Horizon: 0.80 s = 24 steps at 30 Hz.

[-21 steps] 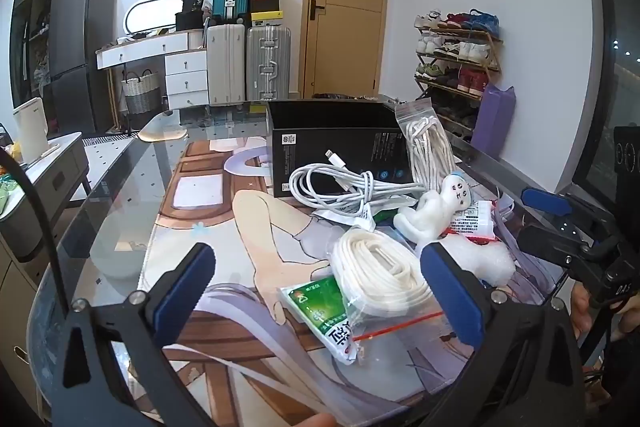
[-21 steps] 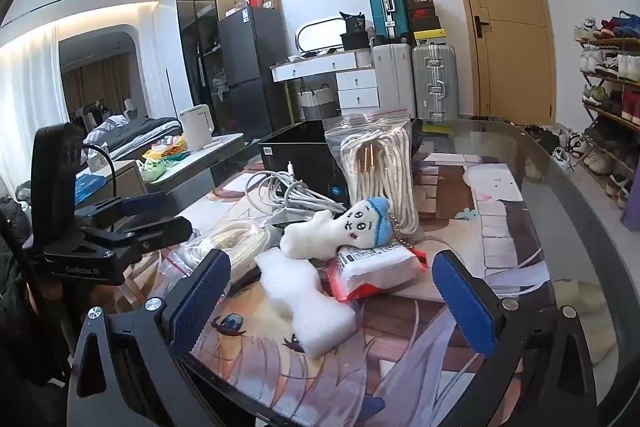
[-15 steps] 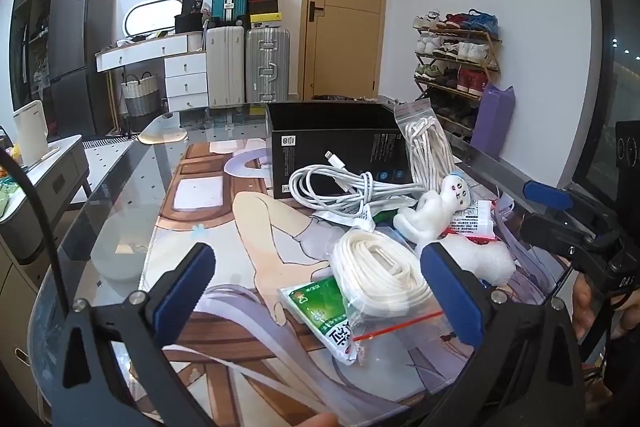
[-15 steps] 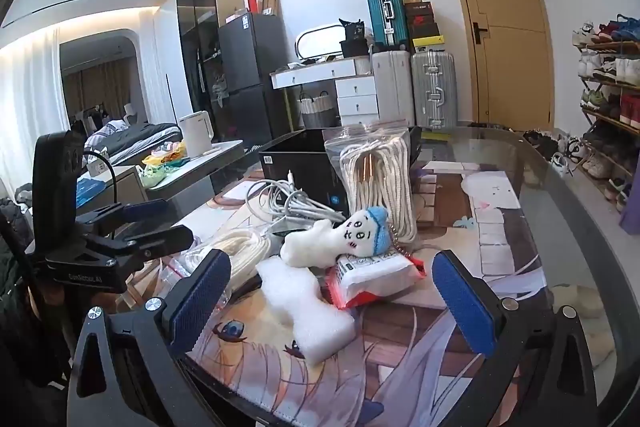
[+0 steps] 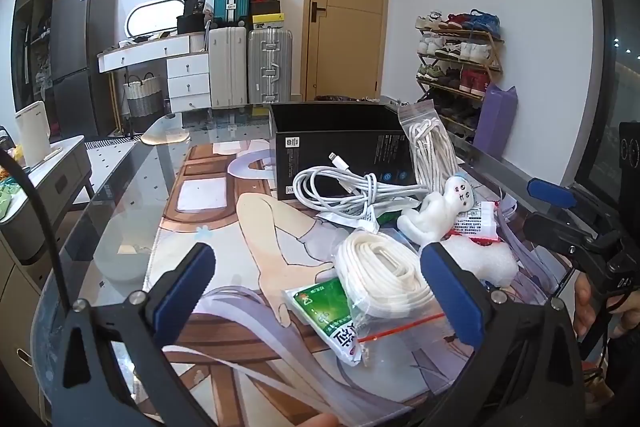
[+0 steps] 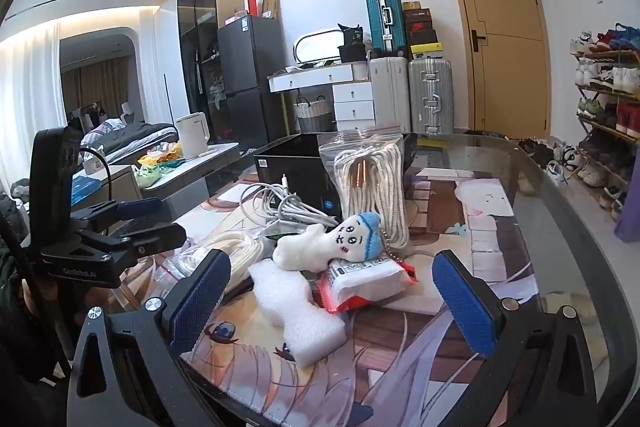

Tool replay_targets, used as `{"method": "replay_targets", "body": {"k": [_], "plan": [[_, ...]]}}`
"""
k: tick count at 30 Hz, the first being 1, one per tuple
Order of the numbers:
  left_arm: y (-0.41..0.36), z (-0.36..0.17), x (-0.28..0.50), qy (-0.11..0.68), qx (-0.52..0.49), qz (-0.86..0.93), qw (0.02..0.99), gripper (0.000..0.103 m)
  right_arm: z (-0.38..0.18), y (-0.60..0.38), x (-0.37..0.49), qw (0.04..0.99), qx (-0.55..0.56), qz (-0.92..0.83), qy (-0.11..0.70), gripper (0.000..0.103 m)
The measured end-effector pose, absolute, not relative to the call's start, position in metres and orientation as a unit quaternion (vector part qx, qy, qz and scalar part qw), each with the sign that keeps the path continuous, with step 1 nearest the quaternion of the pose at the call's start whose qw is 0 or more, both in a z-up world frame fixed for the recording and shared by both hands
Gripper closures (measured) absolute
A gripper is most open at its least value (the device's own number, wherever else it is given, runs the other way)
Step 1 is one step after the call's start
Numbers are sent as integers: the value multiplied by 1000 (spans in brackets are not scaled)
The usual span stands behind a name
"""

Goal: Organize soft objects
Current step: 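Move the right gripper toward the white foam block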

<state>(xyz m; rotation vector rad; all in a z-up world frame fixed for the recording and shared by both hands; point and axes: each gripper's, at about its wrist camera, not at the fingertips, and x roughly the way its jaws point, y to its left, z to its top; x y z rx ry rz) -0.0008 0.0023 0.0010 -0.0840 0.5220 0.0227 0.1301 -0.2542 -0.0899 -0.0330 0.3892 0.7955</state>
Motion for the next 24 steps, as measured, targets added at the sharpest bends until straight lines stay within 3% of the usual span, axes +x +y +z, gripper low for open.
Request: {"method": "replay_targets", "body": {"k": [24], "plan": [[-2,-1,-3,258,-32,12,966,0,-99,-246,138,899,-28,378,220,0]]}}
